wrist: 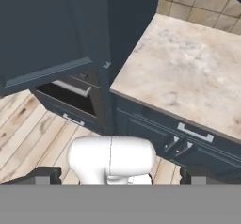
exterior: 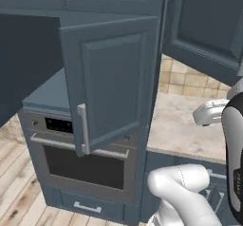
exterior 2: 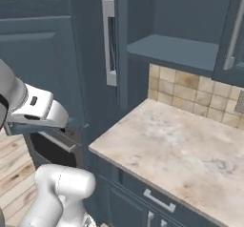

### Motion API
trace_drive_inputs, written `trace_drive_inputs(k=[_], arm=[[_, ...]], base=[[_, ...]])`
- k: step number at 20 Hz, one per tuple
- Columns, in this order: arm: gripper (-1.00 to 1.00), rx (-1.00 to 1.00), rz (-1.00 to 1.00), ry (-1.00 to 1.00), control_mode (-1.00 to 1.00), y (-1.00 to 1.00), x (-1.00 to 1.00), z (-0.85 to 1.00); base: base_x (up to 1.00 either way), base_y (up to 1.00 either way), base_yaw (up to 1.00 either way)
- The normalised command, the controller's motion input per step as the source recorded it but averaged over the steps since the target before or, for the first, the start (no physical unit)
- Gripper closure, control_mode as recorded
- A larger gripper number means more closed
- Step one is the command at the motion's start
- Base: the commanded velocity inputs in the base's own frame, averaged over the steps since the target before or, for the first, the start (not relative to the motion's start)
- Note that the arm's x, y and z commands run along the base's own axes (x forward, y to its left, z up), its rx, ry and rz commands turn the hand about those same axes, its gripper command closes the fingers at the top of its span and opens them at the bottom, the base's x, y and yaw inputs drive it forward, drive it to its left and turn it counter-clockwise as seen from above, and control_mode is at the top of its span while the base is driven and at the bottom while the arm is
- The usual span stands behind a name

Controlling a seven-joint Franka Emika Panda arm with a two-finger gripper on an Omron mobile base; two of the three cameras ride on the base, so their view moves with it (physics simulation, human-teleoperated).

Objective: Close all open cabinet doors.

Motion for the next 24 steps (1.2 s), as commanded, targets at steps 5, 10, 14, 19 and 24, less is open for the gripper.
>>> trace_drive_inputs(k=[5, 10, 14, 19, 24], arm=[[-1.00, 0.00, 0.00, 0.00, 1.00, 0.00, 0.00, 0.00], [-1.00, 0.00, 0.00, 0.00, 1.00, 0.00, 0.00, 0.00], [-1.00, 0.00, 0.00, 0.00, 1.00, 0.00, 0.00, 0.00], [-1.00, 0.00, 0.00, 0.00, 1.00, 0.00, 0.00, 0.00], [-1.00, 0.00, 0.00, 0.00, 1.00, 0.00, 0.00, 0.00]], base=[[0.39, 0.06, -0.54], [0.30, 0.06, -0.51], [0.22, 0.11, -0.42], [0.26, 0.15, -0.35], [0.28, 0.08, -0.17]])
